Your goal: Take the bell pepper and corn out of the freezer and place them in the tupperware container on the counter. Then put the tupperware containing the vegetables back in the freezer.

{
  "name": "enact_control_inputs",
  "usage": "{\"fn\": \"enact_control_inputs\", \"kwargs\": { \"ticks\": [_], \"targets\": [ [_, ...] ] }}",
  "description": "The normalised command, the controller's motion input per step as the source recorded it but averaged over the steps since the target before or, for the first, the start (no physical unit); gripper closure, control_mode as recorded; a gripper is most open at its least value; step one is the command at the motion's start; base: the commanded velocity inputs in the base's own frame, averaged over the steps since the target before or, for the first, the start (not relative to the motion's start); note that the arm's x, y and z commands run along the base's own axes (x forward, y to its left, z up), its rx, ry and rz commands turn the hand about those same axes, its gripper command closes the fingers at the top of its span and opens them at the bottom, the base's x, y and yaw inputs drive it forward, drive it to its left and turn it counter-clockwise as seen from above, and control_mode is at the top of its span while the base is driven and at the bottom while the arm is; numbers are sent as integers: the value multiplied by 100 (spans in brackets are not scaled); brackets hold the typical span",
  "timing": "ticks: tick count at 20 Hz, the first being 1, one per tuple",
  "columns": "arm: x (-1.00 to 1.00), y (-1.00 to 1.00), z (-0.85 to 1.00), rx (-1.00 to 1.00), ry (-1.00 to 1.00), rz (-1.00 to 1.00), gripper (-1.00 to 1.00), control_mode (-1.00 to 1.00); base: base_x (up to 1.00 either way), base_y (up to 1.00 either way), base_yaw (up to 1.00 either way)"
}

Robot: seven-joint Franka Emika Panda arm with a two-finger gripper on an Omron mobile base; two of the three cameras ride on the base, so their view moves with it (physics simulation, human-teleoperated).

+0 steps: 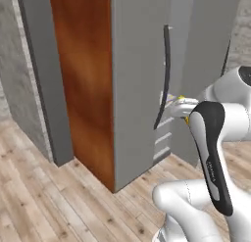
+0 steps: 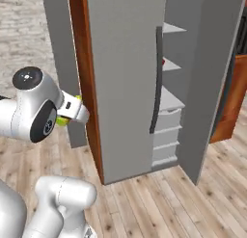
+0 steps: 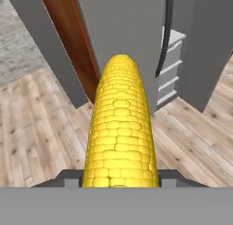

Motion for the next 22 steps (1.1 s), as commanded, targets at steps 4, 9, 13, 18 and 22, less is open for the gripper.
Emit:
{"fn": "enact_control_inputs", "kwargs": {
  "ticks": [4, 9, 13, 18, 22],
  "targets": [
    [0, 0, 0, 0, 0, 0, 100, 100, -48, 6, -86],
    [0, 0, 0, 0, 0, 0, 100, 100, -57, 8, -85],
    [0, 0, 0, 0, 0, 0, 100, 100, -66, 2, -79],
    [0, 0, 0, 0, 0, 0, 100, 100, -42, -71, -50],
    [0, 0, 0, 0, 0, 0, 100, 100, 0, -100, -33]
  ]
}}
